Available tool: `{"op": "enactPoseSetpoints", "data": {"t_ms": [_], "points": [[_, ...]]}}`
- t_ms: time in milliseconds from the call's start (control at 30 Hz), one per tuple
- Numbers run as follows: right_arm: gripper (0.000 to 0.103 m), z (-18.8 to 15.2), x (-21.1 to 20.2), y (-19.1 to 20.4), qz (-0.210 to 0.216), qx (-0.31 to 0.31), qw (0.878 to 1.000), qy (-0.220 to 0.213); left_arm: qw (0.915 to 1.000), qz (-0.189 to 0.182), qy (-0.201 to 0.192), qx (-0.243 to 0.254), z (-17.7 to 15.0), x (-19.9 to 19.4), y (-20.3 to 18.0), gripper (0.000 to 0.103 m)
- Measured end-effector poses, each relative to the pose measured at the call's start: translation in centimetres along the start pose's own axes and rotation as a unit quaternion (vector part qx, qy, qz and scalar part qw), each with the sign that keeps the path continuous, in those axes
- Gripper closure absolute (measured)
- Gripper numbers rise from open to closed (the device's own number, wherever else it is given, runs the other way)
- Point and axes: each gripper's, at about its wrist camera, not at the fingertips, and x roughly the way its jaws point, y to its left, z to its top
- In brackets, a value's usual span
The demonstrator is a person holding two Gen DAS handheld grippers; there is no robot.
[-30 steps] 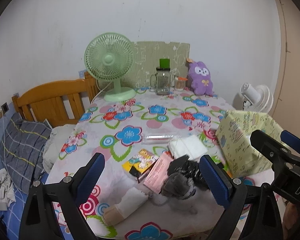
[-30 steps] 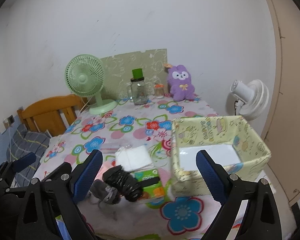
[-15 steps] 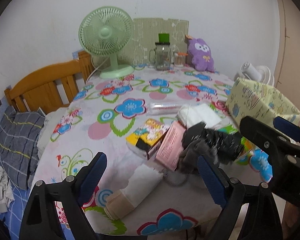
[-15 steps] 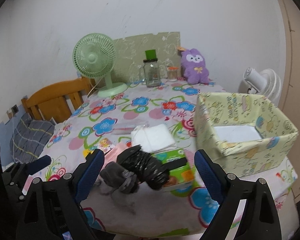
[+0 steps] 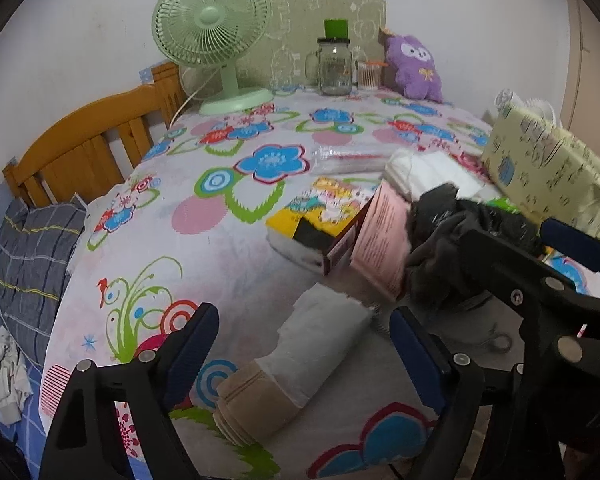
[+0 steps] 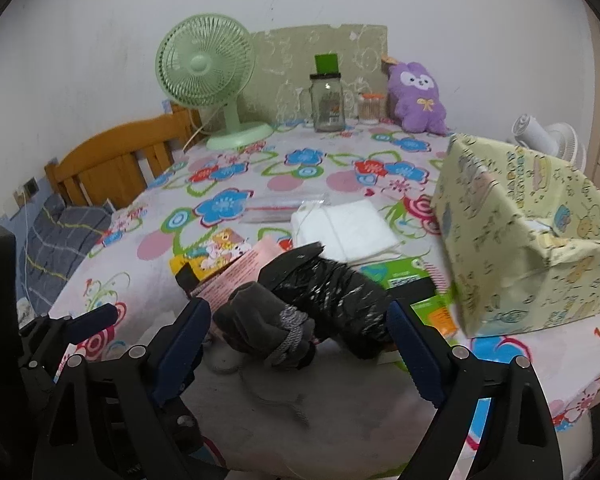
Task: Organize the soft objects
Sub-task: 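Lower left gripper to white rolled sock while right gripper reaches grey sock, then close left gripper on white sock while right gripper closes on grey sock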
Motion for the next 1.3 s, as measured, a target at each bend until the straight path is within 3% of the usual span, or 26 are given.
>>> {"op": "enactPoseSetpoints", "data": {"t_ms": [233,333,400,600,867,1300], "points": [[0.020,-0.3,2.0,0.9,0.003,-0.008,1.000,0.026,0.9992,-0.031,0.017,-0.018,-0.2,1.2,1.0,0.030],[0.028,-0.4,2.7,1.4,0.008,-0.012,0.999,0.041,0.9992,-0.033,0.015,-0.020,0.0,1.2,1.1,0.045],[0.035,-0.4,3.2,1.9,0.011,-0.021,0.998,0.051,0.9991,-0.036,0.014,-0.018,0.1,1.2,1.0,0.060],[0.052,-0.1,3.4,2.1,0.019,-0.020,0.998,0.059,0.9987,-0.044,0.020,-0.015,0.5,1.3,0.8,0.080],[0.057,0.6,2.9,1.5,0.031,-0.005,0.997,0.064,0.9984,-0.054,0.012,-0.014,1.3,0.2,0.0,0.081],[0.058,3.2,-0.3,0.3,0.029,-0.002,0.999,0.033,0.9977,-0.059,-0.025,-0.022,3.8,-2.6,-1.3,0.081]]}}
